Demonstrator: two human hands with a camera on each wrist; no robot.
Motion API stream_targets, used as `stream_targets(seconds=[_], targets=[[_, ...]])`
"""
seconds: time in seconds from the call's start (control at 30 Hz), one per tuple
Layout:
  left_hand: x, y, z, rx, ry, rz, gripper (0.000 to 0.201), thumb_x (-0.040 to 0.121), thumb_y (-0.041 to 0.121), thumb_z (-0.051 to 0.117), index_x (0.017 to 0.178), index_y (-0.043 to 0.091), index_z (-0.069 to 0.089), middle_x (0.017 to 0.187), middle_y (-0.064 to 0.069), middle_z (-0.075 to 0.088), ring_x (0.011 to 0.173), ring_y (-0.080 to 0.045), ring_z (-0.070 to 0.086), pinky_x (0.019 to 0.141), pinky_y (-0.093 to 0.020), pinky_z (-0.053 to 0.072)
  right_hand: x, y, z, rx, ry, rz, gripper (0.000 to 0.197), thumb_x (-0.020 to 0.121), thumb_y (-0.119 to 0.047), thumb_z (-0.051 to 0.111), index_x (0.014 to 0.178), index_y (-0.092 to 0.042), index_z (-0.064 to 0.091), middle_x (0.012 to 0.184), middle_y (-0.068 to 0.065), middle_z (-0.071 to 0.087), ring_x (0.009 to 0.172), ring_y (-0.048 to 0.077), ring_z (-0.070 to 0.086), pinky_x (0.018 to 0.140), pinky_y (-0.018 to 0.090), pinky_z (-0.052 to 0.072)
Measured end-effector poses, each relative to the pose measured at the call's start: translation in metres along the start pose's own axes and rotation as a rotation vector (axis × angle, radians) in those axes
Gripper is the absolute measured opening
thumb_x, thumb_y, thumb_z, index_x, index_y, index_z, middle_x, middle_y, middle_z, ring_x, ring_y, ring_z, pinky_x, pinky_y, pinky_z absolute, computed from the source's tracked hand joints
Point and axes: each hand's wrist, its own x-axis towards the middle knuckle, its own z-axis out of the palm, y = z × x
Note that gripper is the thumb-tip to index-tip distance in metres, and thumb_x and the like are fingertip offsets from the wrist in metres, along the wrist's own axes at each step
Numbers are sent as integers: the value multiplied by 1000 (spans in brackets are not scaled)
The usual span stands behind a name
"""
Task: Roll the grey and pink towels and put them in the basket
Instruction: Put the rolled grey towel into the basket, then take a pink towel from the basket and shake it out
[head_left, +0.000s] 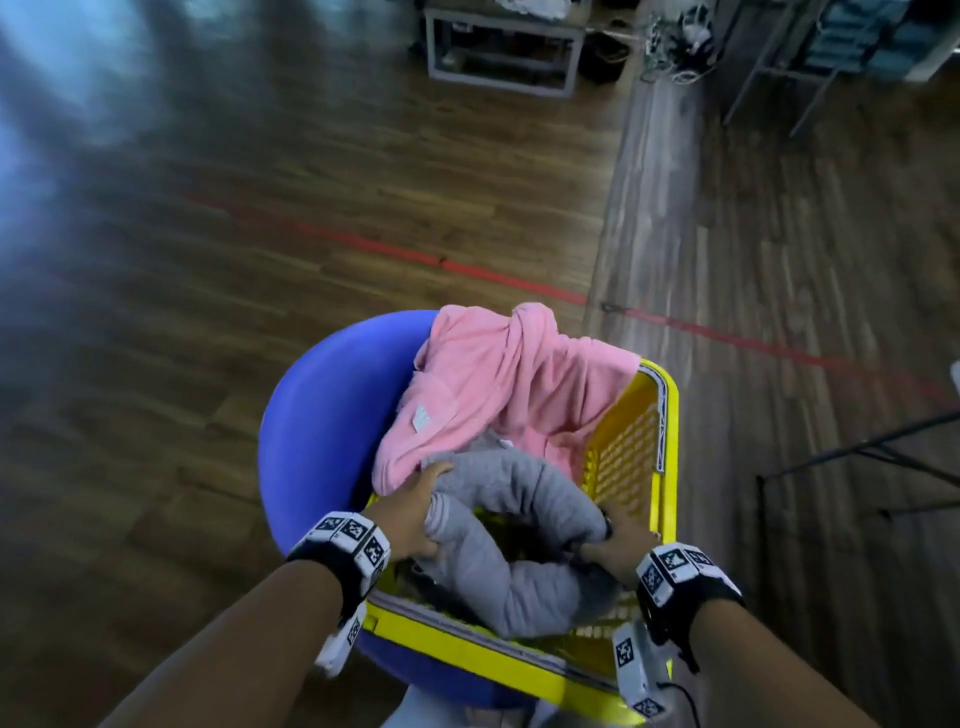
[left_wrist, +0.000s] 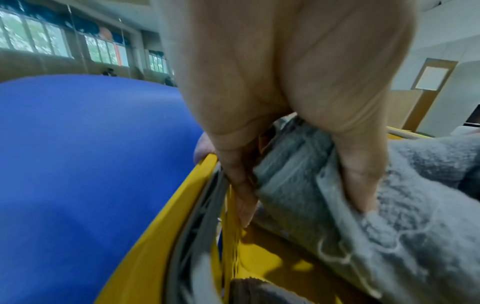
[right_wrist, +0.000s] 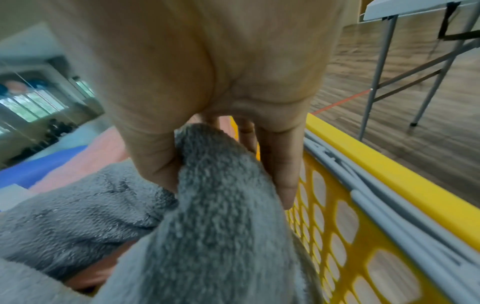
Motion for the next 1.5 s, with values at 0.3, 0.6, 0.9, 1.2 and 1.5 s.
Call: stream_targets(seconds=[0.3, 0.6, 0.9, 1.2, 1.5], targets=[[33, 12, 16, 405, -370, -74, 78, 74, 37, 76, 139, 19, 38, 130, -10, 57, 114, -28, 58, 89, -33, 48, 24, -10, 8, -233, -159, 92, 70, 82, -49, 65, 139, -17, 41, 134, 8, 55, 112, 21, 56, 54, 21, 31], [59, 35, -8, 205, -276, -14, 52, 83, 37, 69, 128, 18, 50, 122, -6, 61, 112, -26, 58, 87, -28, 44, 58, -2, 25, -142, -5, 159, 44, 84, -42, 60, 115, -11, 54, 118, 18, 62, 104, 33, 60, 75, 30, 43], [63, 12, -54, 254, 296, -419, 71, 83, 41, 67, 140, 23, 30, 129, -12, 43, 114, -37, 48, 88, -45, 43, 81, -10, 31, -103, -14, 31, 42, 84, -43, 62, 119, -22, 53, 108, 4, 67, 101, 25, 62, 77, 27, 43], [51, -19, -78, -8, 359, -154, 21, 96, 29, 53, 105, 10, 53, 94, -17, 65, 88, -41, 60, 75, -45, 50, 89, -7, 39, -214, 8, -15, 33, 85, -38, 61, 111, -19, 57, 111, 9, 63, 100, 28, 61, 74, 28, 42], [43, 50, -147, -327, 433, 210, 28, 101, 22, 48, 125, 17, 62, 119, 1, 67, 109, -15, 61, 94, -30, 47, 79, -29, 18, -141, 26, -97, 32, 85, -38, 61, 113, -23, 58, 109, 4, 67, 100, 24, 62, 78, 24, 43]])
